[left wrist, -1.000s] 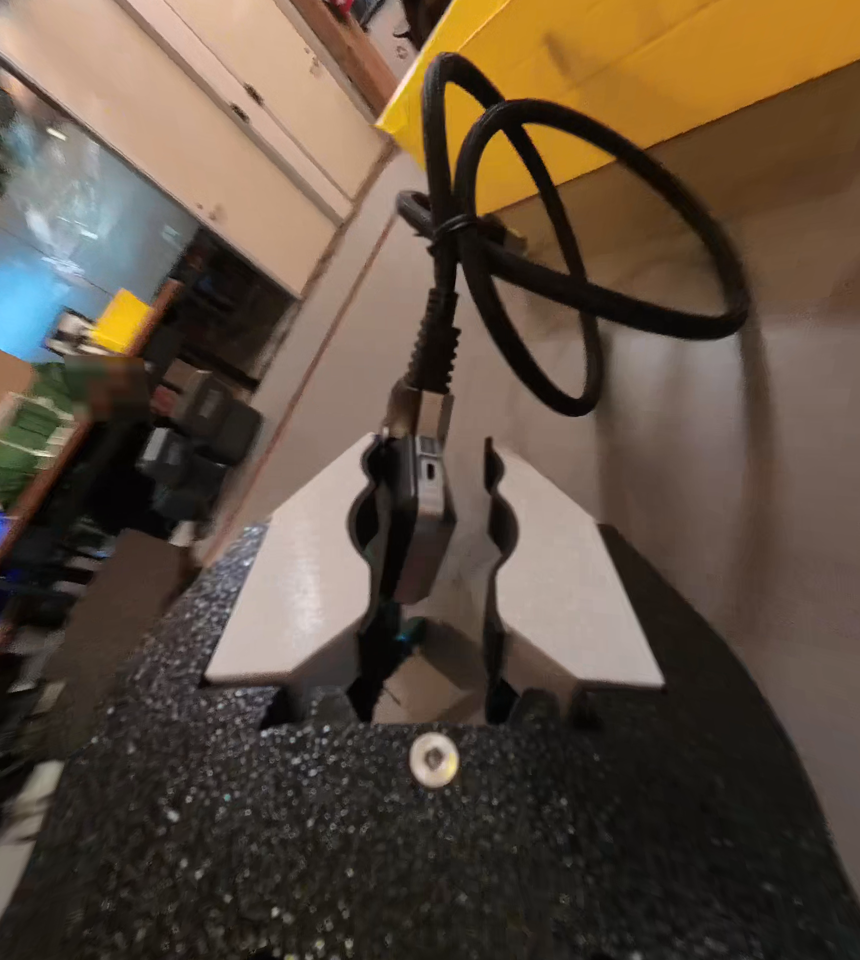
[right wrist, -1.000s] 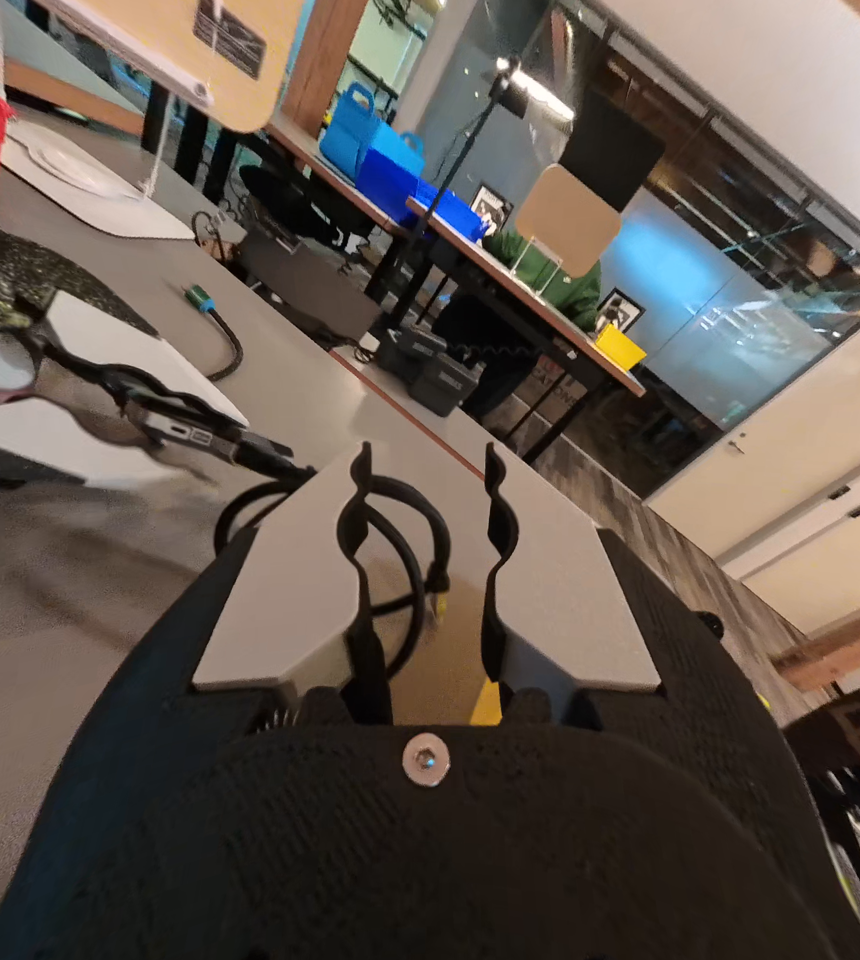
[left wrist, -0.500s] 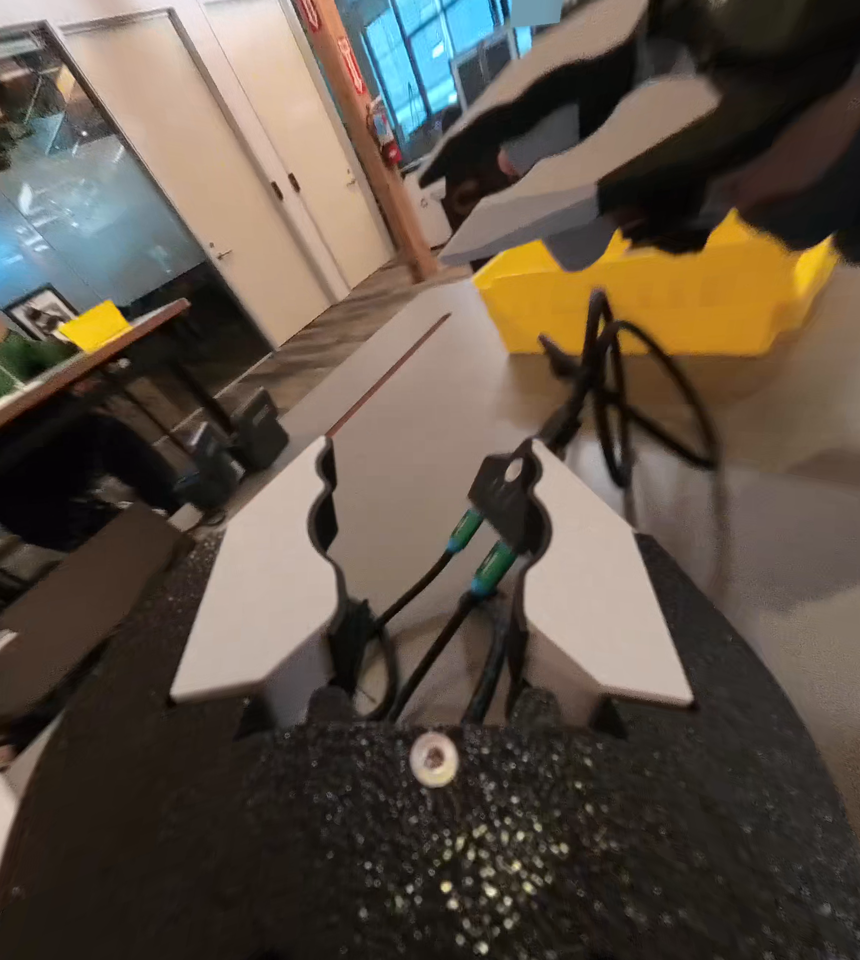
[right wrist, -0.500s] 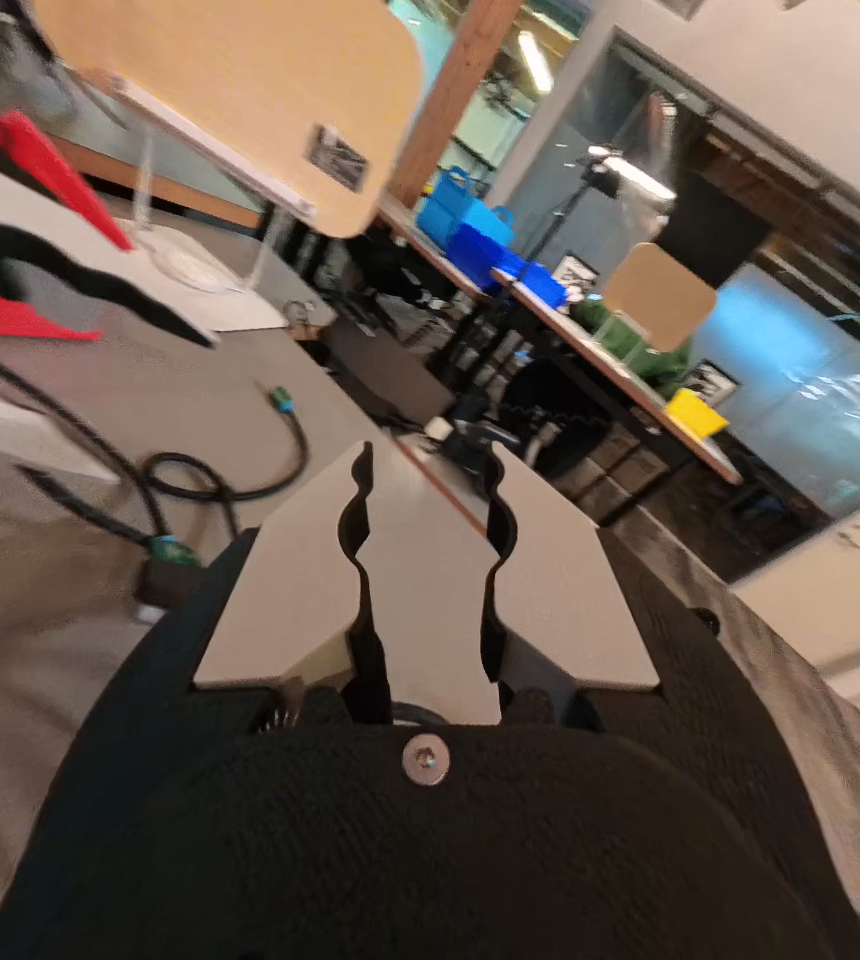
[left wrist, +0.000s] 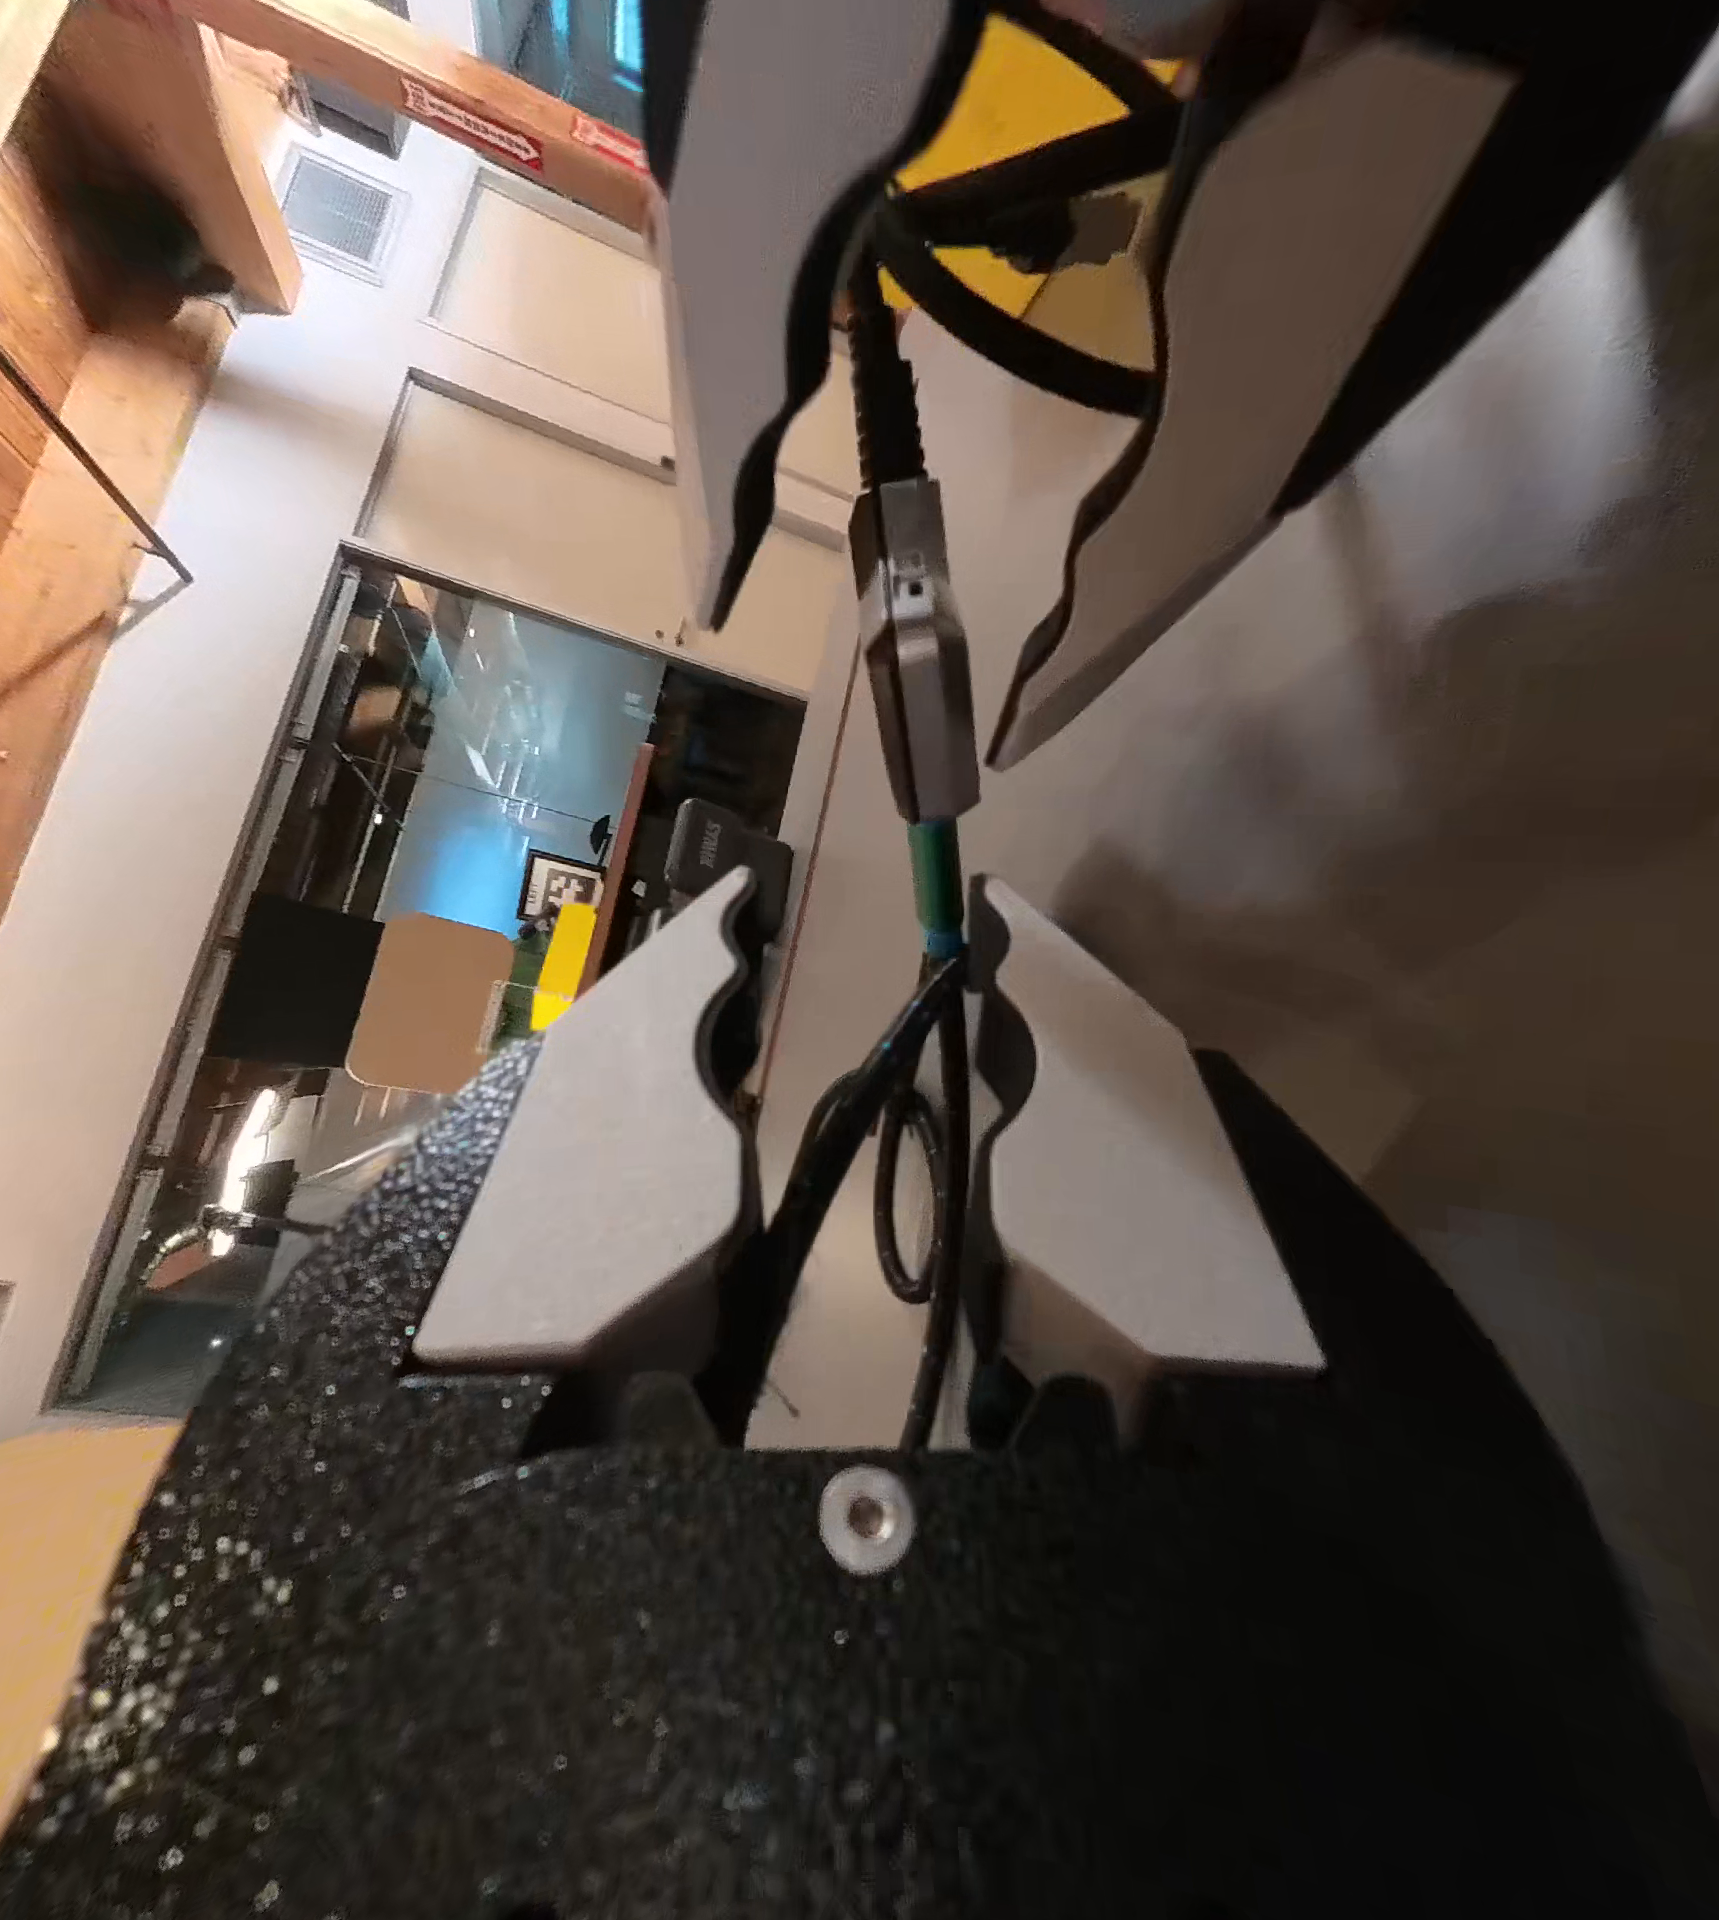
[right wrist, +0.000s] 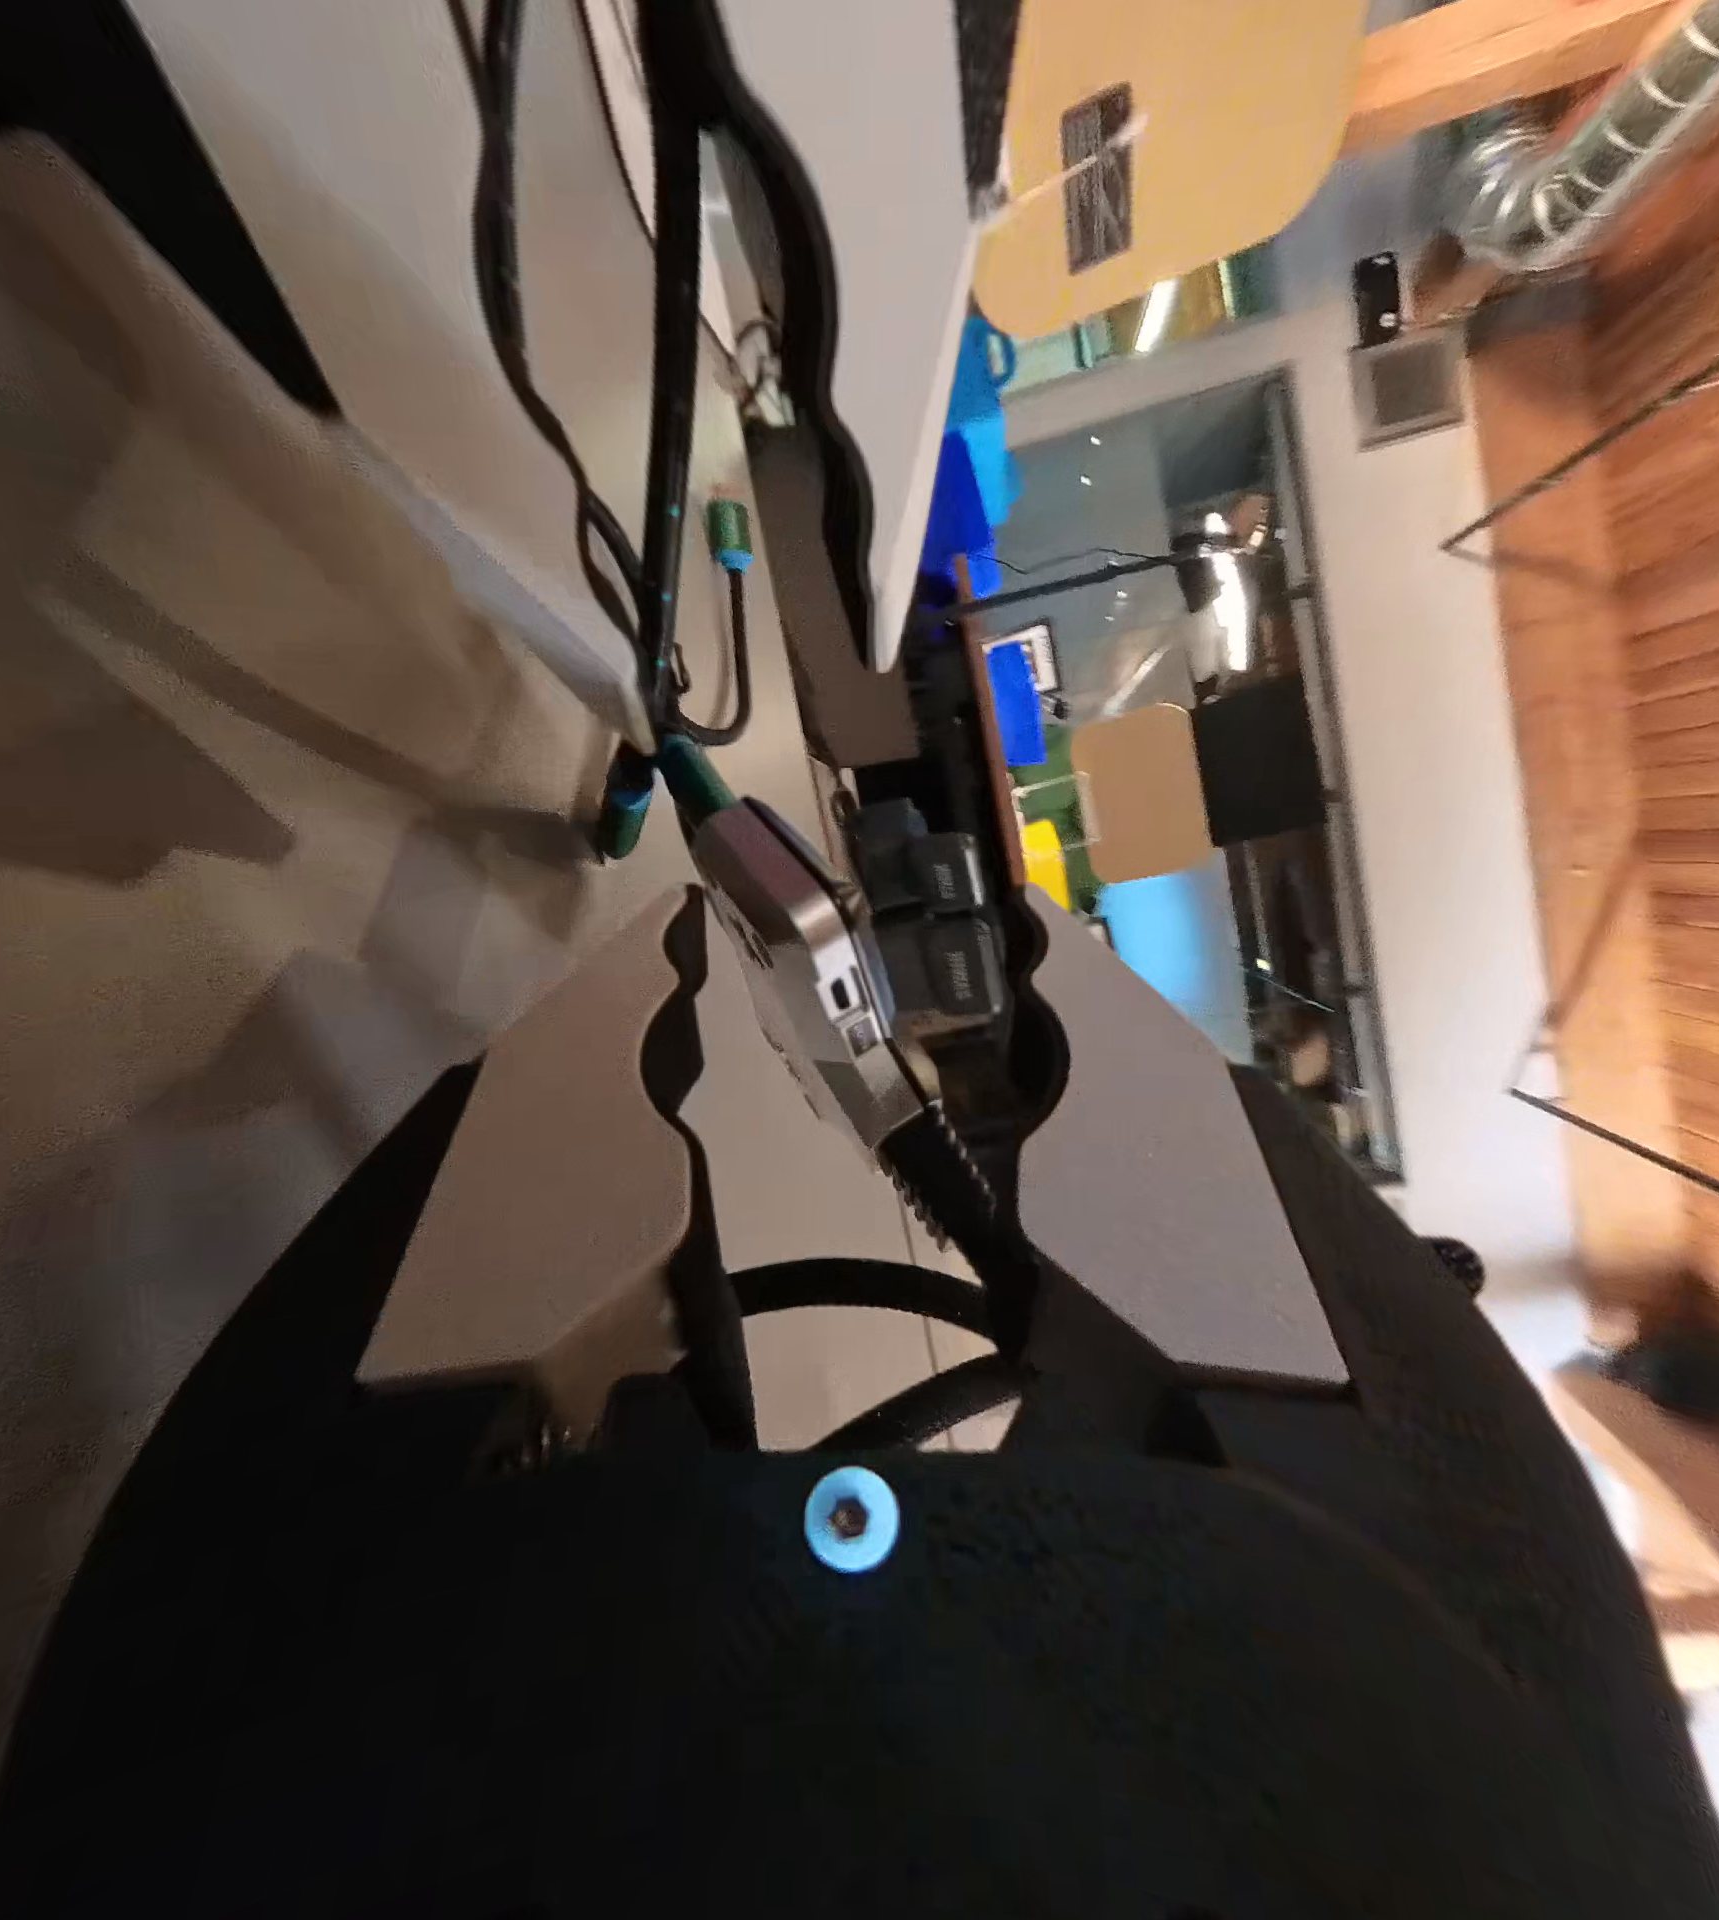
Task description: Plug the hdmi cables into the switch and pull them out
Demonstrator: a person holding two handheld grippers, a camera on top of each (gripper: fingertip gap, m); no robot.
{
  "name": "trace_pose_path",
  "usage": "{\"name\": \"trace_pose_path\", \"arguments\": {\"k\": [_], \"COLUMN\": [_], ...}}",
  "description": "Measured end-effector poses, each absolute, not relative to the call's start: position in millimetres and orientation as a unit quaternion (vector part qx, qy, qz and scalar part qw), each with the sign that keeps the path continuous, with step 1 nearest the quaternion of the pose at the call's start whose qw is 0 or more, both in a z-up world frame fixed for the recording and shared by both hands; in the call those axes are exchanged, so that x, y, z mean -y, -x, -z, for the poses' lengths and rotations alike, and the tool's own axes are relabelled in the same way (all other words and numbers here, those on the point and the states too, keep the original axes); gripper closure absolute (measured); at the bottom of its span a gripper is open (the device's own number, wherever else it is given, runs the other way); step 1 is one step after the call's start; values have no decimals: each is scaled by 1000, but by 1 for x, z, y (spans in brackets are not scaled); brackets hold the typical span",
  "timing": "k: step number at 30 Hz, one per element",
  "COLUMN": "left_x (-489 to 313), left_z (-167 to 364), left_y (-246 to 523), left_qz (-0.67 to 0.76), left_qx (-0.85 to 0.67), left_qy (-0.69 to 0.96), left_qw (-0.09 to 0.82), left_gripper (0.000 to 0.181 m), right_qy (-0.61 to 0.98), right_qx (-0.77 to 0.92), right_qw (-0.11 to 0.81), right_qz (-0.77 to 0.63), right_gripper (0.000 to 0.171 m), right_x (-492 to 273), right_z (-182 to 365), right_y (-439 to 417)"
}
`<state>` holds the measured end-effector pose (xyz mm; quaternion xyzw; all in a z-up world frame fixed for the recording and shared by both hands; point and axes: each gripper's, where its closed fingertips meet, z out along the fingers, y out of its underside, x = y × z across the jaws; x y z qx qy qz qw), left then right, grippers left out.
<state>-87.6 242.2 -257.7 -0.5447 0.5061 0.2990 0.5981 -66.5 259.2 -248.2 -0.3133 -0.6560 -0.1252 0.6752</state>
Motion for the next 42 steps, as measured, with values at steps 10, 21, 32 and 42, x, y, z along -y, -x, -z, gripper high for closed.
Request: {"name": "trace_pose_path", "arguments": {"k": [10,21,32,42], "left_x": [-248,-243,-241,-243], "left_z": [282,293,295,293], "left_y": [97,93,90,91], "left_qz": [-327,-304,-301,-322], "left_qx": [-541,-571,-579,-578], "left_qy": [556,561,557,544], "left_qw": [540,517,513,516], "left_gripper": [181,181,181,181], "right_qy": [304,337,362,360], "right_qx": [648,638,629,630], "right_qw": [681,681,680,680], "right_qz": [154,123,104,106], "right_gripper": [148,148,147,147], "right_x": [-270,-275,-281,-281], "right_z": [260,261,262,262], "right_y": [61,58,55,55]}}
